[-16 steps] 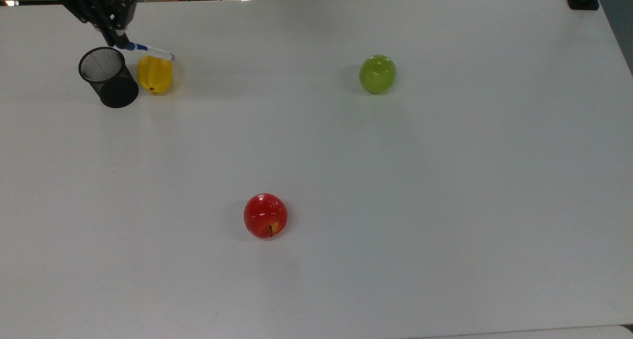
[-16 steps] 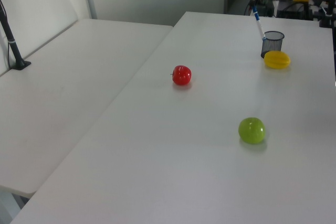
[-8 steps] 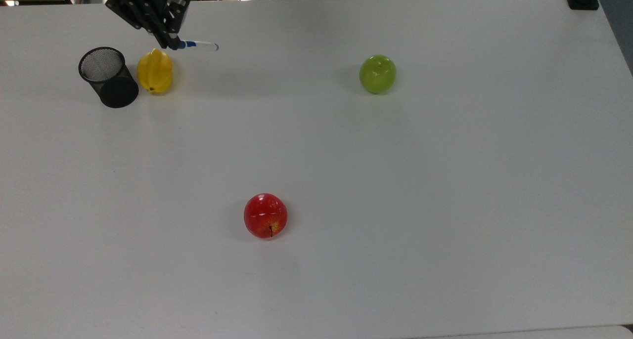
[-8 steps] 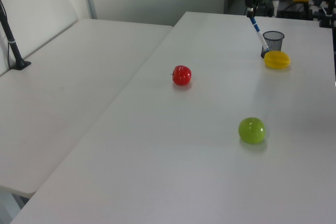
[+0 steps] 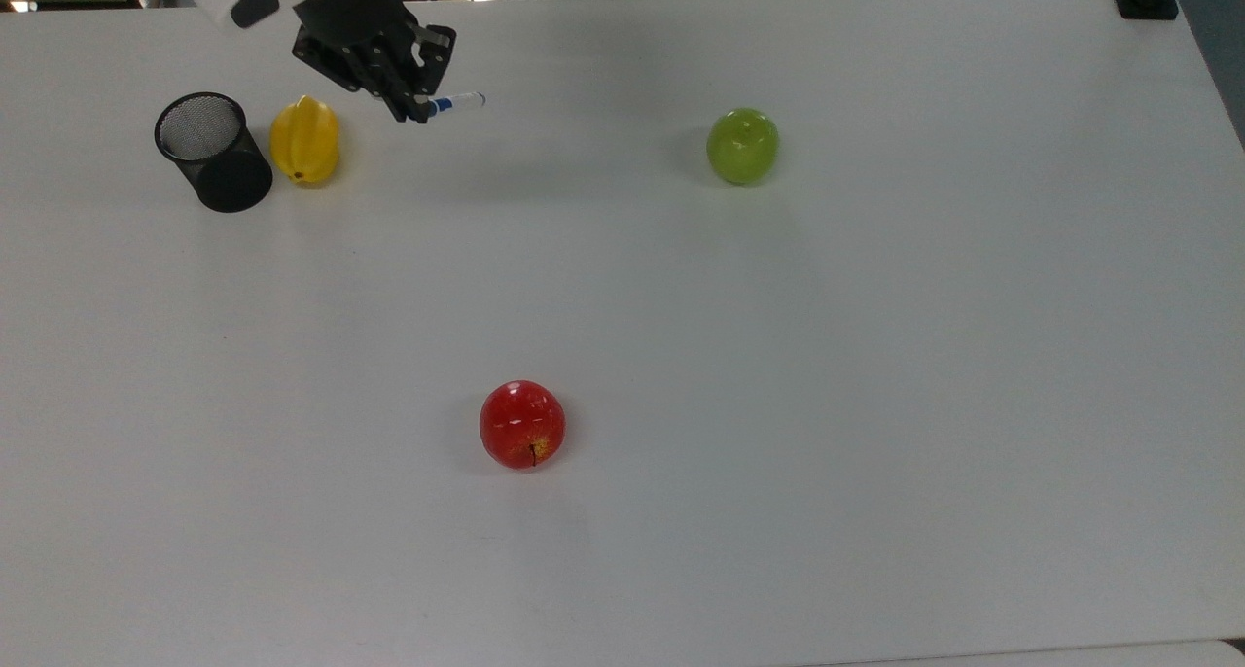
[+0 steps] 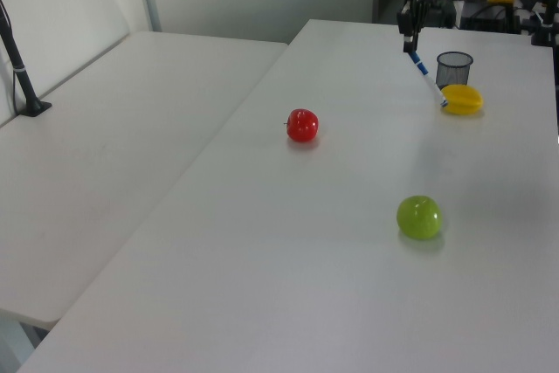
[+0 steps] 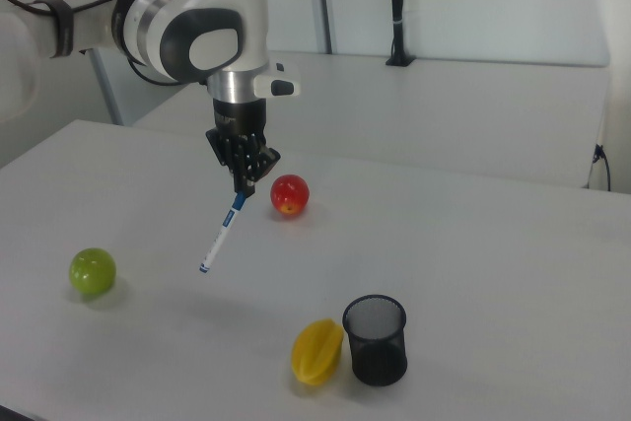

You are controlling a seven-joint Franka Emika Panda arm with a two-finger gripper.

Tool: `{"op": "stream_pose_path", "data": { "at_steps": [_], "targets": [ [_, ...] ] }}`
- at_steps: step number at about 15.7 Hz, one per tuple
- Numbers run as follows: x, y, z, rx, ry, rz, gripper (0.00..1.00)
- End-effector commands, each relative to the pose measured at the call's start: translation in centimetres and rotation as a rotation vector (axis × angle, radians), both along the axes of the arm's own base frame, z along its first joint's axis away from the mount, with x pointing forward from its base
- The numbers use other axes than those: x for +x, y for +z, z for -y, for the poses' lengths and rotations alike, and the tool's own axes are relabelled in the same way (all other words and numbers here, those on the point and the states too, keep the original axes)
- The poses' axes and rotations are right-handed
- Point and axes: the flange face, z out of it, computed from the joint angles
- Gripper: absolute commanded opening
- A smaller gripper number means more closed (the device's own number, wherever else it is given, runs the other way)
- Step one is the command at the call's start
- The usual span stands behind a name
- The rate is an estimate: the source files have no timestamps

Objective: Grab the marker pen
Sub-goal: 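Lift the marker up out of the pen cup, then carry the marker toward the green apple and lower it to the table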

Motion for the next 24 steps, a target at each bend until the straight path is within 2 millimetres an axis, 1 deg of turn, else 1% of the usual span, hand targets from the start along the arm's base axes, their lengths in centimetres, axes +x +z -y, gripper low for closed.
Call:
{"op": "stream_pose_path", "data": {
  "at_steps": [1,5,11,12,17,19,22,24],
  "targets": [
    [0.6,-2.7,-2.9,-0.008,0.038,-0.071,0.00],
    [1.4,-5.8,-5.2,-0.023,0.083,-0.123,0.00],
    [1.6,-10.5,-8.5,-0.071,0.162,-0.226,0.00],
    [1.7,-11.4,-9.3,-0.080,0.176,-0.241,0.00],
    [1.9,-16.1,-11.8,-0.114,0.223,-0.311,0.00],
    [2.2,-17.2,-12.7,-0.121,0.235,-0.320,0.00],
    [2.7,-18.7,-13.2,-0.131,0.218,-0.326,0.00],
    [3.2,-19.2,-13.5,-0.143,0.213,-0.293,0.01]
  ]
}}
